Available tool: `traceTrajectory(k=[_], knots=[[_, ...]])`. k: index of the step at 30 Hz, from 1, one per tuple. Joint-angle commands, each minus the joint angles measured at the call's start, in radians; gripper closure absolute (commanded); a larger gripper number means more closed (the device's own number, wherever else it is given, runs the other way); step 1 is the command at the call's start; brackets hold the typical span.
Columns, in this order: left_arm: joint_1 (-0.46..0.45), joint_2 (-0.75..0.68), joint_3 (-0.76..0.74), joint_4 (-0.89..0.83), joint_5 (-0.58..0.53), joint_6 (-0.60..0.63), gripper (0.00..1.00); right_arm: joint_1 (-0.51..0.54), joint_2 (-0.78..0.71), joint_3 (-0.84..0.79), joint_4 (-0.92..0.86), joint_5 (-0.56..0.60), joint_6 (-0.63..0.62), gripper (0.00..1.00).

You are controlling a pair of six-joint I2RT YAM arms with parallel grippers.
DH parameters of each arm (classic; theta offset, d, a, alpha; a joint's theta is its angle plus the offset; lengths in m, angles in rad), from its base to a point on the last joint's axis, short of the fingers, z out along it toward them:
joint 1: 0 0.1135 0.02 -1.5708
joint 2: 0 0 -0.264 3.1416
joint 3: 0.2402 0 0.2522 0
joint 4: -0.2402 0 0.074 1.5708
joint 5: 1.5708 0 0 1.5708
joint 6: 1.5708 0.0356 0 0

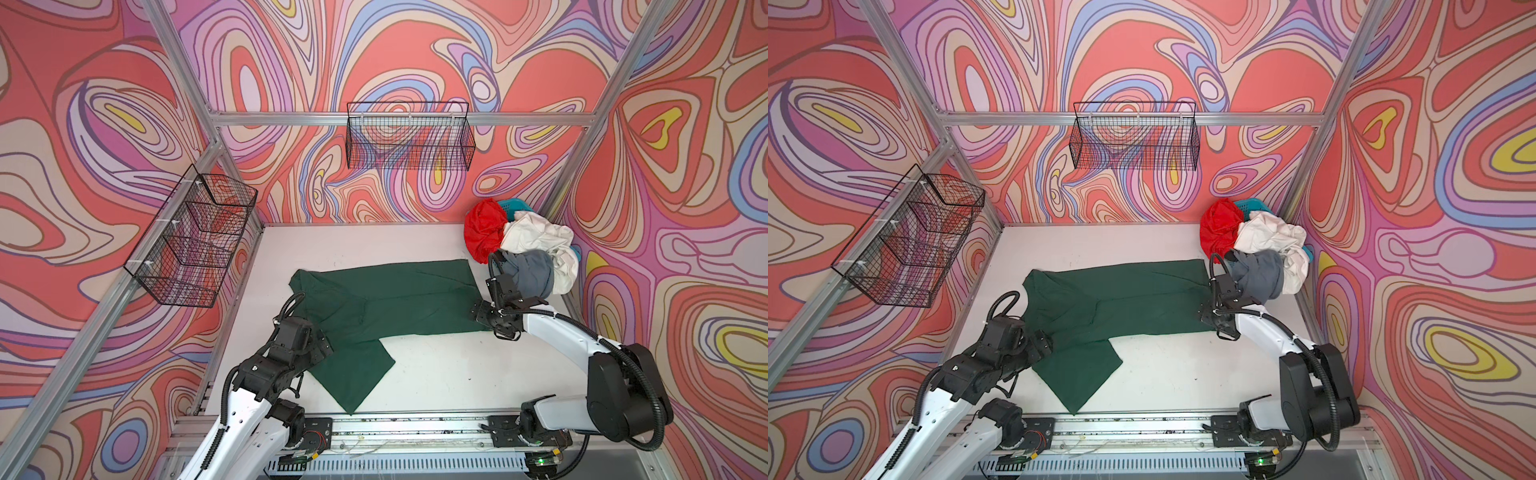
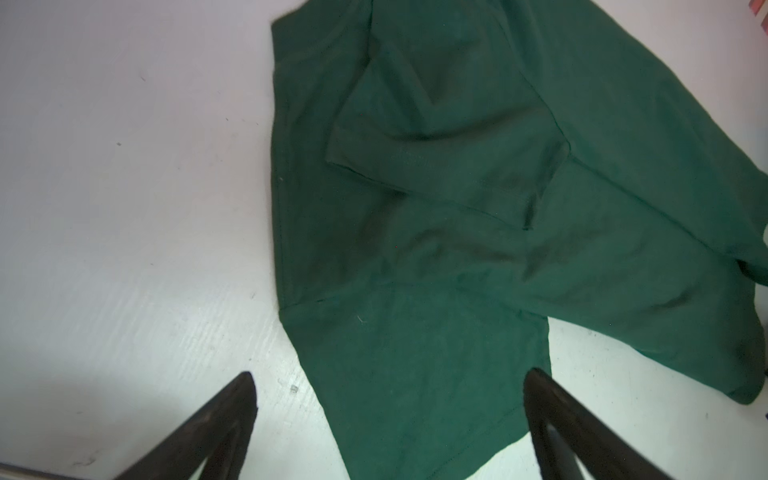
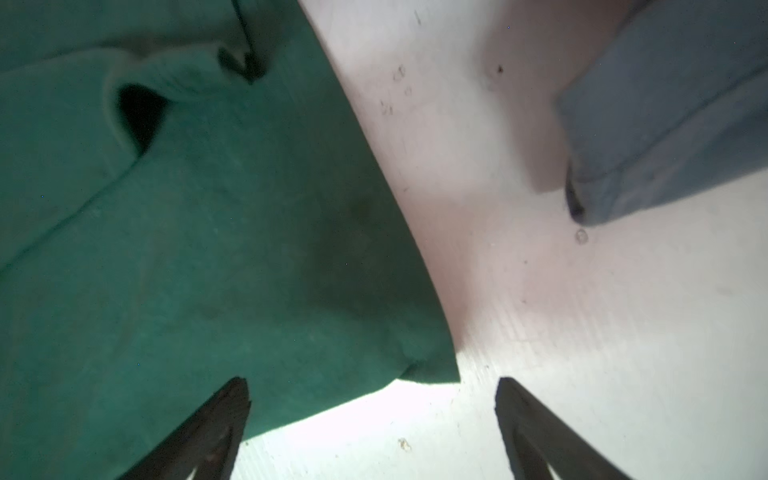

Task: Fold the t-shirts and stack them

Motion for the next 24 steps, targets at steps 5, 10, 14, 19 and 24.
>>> traceTrajectory(k=[5,10,14,19,24], knots=[[-0.178,0.047,-0.065,-0.056,-0.021,-0.170,0.02,-0.020,0.002,-0.058,0.035,-0.008,0.062,0.11],[-0.246,0.022,-0.153,-0.042,-0.005,-0.252,0.05,-0.020,-0.014,-0.073,0.045,0.009,0.070,0.21],[-0.338,0.041,-0.199,-0.016,-0.003,-0.310,0.06,-0.025,-0.008,-0.076,0.050,0.015,0.064,0.27],[-0.422,0.080,-0.240,0.026,-0.039,-0.347,0.05,-0.029,0.004,-0.079,0.069,-0.010,0.061,0.30],[-0.430,0.176,-0.275,0.133,-0.012,-0.321,0.10,-0.029,0.008,-0.095,0.094,-0.021,0.064,0.33]])
